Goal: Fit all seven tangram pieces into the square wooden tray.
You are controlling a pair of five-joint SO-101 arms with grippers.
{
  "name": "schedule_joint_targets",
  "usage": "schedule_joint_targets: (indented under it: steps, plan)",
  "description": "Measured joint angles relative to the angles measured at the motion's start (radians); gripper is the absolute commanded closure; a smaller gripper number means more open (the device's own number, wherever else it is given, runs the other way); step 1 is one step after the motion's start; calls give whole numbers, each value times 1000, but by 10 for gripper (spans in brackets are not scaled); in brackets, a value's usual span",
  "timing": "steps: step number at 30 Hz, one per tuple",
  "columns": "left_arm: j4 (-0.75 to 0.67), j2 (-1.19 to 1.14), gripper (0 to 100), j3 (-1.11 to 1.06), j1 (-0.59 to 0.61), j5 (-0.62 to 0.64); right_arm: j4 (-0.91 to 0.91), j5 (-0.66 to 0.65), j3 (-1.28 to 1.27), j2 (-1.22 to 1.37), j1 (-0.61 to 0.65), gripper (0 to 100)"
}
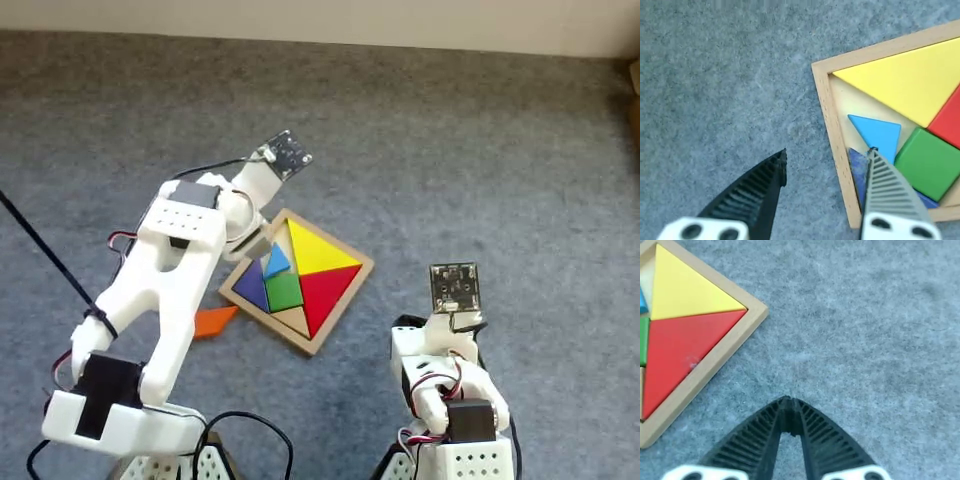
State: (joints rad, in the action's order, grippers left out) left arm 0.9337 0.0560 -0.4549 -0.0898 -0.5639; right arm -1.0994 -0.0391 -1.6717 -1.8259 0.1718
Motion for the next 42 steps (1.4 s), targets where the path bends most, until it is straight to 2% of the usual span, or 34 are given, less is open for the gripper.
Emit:
schedule_joint_targets:
  steps: [3,8,11,21,28,33,39,42]
  plan:
    - [-11,-23,748,0,11,2,0,0,0,0,0,993]
    - [-137,-120,748,-18,14,37,0,0,0,0,0,993]
    - [-164,-170,748,-18,14,41,0,0,0,0,0,993]
    - [-167,-180,748,-21,-34,44,0,0,0,0,0,993]
    - [-163,-89,748,-28,-31,44,0,0,0,0,0,993]
    - [-74,21,744,-28,35,46,0,0,0,0,0,993]
    - [132,149,704,-28,121,41,0,0,0,0,0,993]
    - [239,172,678,-28,141,-28,0,0,0,0,0,993]
